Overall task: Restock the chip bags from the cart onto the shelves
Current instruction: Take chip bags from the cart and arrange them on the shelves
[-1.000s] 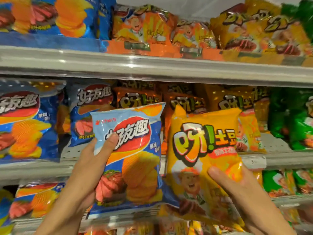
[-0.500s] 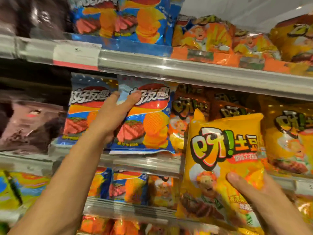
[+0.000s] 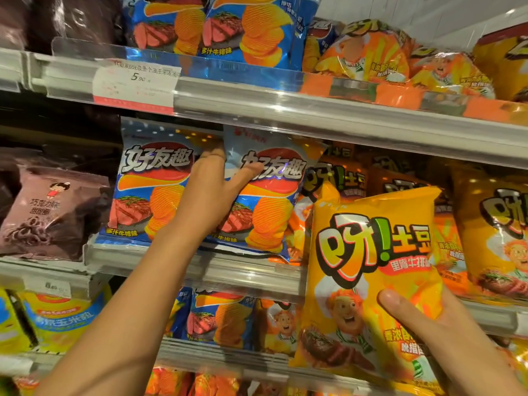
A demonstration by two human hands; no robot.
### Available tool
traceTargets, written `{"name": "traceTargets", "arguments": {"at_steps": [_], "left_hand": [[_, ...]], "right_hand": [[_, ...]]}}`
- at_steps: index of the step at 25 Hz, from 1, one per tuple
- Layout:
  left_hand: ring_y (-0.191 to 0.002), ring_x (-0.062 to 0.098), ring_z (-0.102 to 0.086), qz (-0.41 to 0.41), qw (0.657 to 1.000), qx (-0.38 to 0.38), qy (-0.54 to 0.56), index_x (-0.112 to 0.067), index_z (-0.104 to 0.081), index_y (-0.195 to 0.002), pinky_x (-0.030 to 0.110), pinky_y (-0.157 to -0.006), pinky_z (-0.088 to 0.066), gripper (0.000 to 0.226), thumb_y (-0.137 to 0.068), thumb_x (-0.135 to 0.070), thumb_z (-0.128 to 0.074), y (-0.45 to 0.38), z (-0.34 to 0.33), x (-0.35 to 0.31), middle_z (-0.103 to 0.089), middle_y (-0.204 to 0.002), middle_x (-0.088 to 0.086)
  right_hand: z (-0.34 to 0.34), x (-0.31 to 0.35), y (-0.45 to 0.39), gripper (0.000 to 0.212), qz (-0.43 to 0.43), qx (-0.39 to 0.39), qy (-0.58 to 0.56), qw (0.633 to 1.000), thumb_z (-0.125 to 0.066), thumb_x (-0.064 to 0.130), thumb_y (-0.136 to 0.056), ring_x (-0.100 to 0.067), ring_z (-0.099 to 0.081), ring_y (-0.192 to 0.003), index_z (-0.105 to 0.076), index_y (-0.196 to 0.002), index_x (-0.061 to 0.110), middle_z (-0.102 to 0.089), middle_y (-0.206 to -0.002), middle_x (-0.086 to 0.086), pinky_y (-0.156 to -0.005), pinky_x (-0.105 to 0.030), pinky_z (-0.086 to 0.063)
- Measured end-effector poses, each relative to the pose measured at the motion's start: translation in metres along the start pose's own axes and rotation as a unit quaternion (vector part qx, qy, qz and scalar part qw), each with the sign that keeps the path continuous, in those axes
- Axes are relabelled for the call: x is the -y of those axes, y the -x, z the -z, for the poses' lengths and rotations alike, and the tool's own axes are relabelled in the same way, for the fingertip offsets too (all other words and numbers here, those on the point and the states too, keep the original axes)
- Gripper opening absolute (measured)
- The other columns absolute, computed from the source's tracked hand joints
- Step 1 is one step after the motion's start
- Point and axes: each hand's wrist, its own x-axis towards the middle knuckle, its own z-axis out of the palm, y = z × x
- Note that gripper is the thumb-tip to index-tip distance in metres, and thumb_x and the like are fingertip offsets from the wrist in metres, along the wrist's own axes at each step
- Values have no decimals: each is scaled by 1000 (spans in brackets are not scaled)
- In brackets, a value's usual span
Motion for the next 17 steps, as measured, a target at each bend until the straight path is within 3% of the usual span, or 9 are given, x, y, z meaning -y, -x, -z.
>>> {"name": "traceTargets", "arguments": {"at_steps": [2,4,6,8,10,13,17], "left_hand": [[-90,19,-47,1,1000,25,3,-15,-57,-86,17,-68,-26,30,-89,-42,-71,5,-9,5,-47,-86,-3],[-100,23,-53,3,999,48,3,-5,-64,-105,16,-74,-29,41,-89,-42,-71,9,-13,12,-51,-99,2],[-119,29,-51,10,999,43,2,-3,-56,-125,17,-87,-34,60,-87,-47,-70,13,-11,12,-52,-117,9],[-134,33,-37,-34,998,-34,-43,-8,-37,-146,32,-106,-36,77,-89,-50,-68,21,-13,7,-39,-141,19],[-140,35,-26,-123,981,-77,-128,-17,-34,-150,48,-114,-29,73,-93,-59,-55,32,-21,0,-32,-149,19],[-151,35,-13,-84,978,31,-190,-27,-32,-155,51,-120,-19,78,-93,-74,-33,42,-38,-1,-21,-164,11],[-144,45,-28,-66,968,16,-242,-19,-36,-152,56,-113,-33,80,-92,-72,-32,42,-46,8,-32,-158,18]], "right_hand": [[-1,0,0,87,-2,4,7,1000,-83,84,-19,-10,-78,-83,-68,-98,50,-81,-96,9,-80,-39,-54],[-1,0,0,94,-7,10,16,1000,-81,85,-17,-8,-77,-82,-67,-102,47,-81,-96,10,-79,-36,-53],[-1,1,0,88,-9,17,16,1000,-81,85,-18,-7,-77,-83,-66,-98,52,-80,-97,11,-79,-36,-53],[-1,2,1,80,-13,21,5,1000,-83,84,-19,-9,-77,-85,-67,-93,56,-80,-98,10,-80,-38,-54],[-1,2,0,80,-11,15,2,1000,-83,83,-21,-9,-77,-86,-67,-95,56,-80,-99,10,-80,-38,-54],[0,-7,0,91,-5,5,-12,1000,-85,82,-24,-8,-76,-91,-65,-107,51,-80,-104,11,-88,-40,-54],[6,-17,4,80,8,13,-39,999,-89,72,-43,-7,-73,-104,-65,-116,50,-77,-115,11,-95,-39,-50]]}}
